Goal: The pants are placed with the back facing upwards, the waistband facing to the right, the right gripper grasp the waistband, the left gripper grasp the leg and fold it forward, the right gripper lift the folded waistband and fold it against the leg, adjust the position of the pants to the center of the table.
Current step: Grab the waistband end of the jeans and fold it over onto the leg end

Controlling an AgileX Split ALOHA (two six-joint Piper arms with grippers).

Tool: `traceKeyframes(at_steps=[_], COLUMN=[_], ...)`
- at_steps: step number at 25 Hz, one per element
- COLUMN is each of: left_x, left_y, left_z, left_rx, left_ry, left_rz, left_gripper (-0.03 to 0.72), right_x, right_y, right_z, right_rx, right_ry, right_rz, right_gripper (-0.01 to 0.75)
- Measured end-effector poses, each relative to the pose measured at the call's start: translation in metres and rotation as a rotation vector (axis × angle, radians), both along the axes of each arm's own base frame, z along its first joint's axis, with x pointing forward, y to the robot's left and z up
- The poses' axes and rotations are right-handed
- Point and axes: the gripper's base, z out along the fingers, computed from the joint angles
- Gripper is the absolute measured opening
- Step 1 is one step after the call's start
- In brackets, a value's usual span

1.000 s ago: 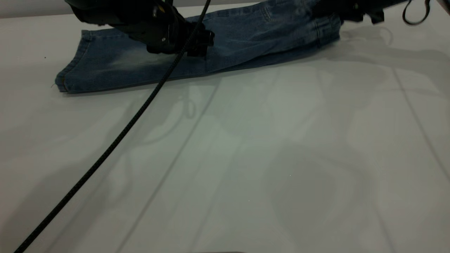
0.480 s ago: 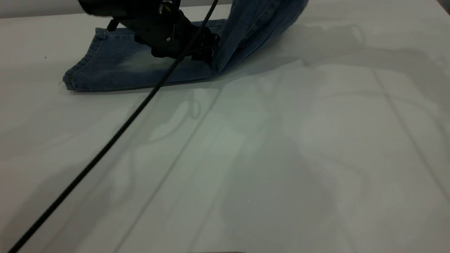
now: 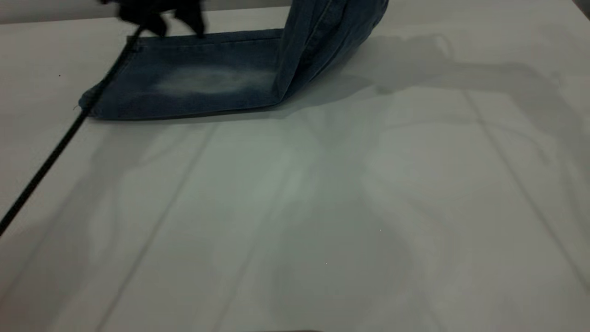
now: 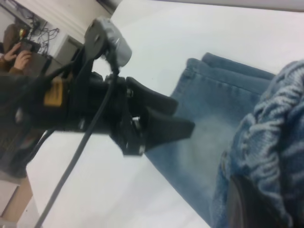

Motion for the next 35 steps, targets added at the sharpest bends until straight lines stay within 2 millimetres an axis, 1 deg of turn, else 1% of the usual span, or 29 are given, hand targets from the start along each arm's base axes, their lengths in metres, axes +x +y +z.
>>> traceKeyframes(at_steps=[2, 3, 5, 7, 12, 16, 19, 23, 24, 26, 29, 31, 35], left_x=[0.002, 0.003, 0.004, 0.004, 0.001, 0.000, 0.000, 0.002, 0.003, 0.006, 0.013, 0.017, 0.020], left_y=[0.021, 0.028, 0.039, 0.045, 0.047, 0.048, 0.048, 0.048, 0.048, 0.049, 0.054, 0.060, 0.074], left_z=[-0.004, -0.006, -0.013, -0.022, -0.048, -0.062, -0.064, -0.061, -0.057, -0.043, -0.005, 0.026, 0.072], left_rx=[0.010, 0.013, 0.017, 0.025, 0.043, 0.048, 0.051, 0.057, 0.066, 0.100, 0.166, 0.206, 0.258], left_ry=[0.032, 0.041, 0.059, 0.083, 0.157, 0.185, 0.188, 0.193, 0.197, 0.199, 0.167, 0.141, 0.123], left_rz=[0.038, 0.050, 0.072, 0.079, 0.076, 0.075, 0.073, 0.067, 0.059, 0.036, 0.008, 0.013, 0.075], left_gripper=[0.485, 0.485, 0.485, 0.485, 0.485, 0.485, 0.485, 0.485, 0.485, 0.485, 0.485, 0.485, 0.485], right_x=[0.001, 0.001, 0.001, 0.000, -0.006, -0.010, -0.014, -0.018, -0.019, -0.020, -0.020, -0.020, -0.019], right_y=[0.006, 0.009, 0.018, 0.029, 0.064, 0.090, 0.110, 0.128, 0.132, 0.137, 0.142, 0.146, 0.153], right_z=[0.004, 0.007, 0.013, 0.018, 0.024, 0.025, 0.026, 0.026, 0.025, 0.024, 0.018, 0.012, -0.008], right_rx=[0.003, 0.005, 0.009, 0.014, 0.023, 0.030, 0.039, 0.030, 0.026, 0.022, 0.011, 0.015, 0.017], right_ry=[-0.006, -0.014, -0.030, -0.038, -0.061, -0.067, -0.072, -0.090, -0.092, -0.092, -0.088, -0.073, -0.047], right_rz=[0.007, 0.012, 0.027, 0.043, 0.060, 0.039, 0.014, -0.017, -0.022, -0.034, -0.050, -0.055, -0.054], right_gripper=[0.060, 0.060, 0.060, 0.060, 0.060, 0.060, 0.060, 0.060, 0.060, 0.060, 0.060, 0.060, 0.060])
